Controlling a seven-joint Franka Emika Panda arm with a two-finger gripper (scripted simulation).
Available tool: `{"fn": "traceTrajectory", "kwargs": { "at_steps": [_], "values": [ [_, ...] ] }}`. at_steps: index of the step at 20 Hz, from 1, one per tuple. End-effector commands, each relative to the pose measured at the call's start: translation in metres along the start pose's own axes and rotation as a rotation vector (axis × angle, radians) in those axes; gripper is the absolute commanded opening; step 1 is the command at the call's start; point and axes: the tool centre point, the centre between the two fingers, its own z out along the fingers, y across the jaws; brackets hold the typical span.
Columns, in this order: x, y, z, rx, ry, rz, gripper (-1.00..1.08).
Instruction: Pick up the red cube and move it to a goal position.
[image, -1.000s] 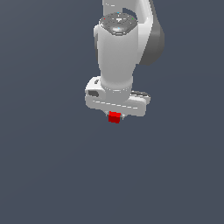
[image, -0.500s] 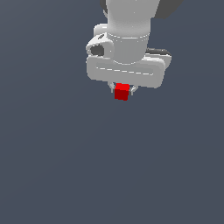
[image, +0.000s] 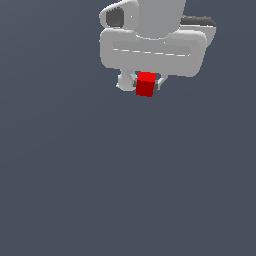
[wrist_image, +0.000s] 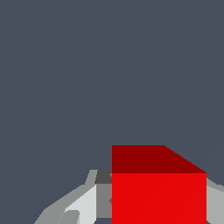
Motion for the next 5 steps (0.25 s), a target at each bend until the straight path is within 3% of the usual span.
{"fn": "traceTrajectory", "kwargs": {
  "at_steps": [1,5],
  "values": [
    [-0.0006,-0.0011,-0.0061,0.000,-0.001,0.000,-1.00],
    [-0.0001,-0.0017,-0.0081,0.000,-0.001,0.000,-1.00]
  ]
}}
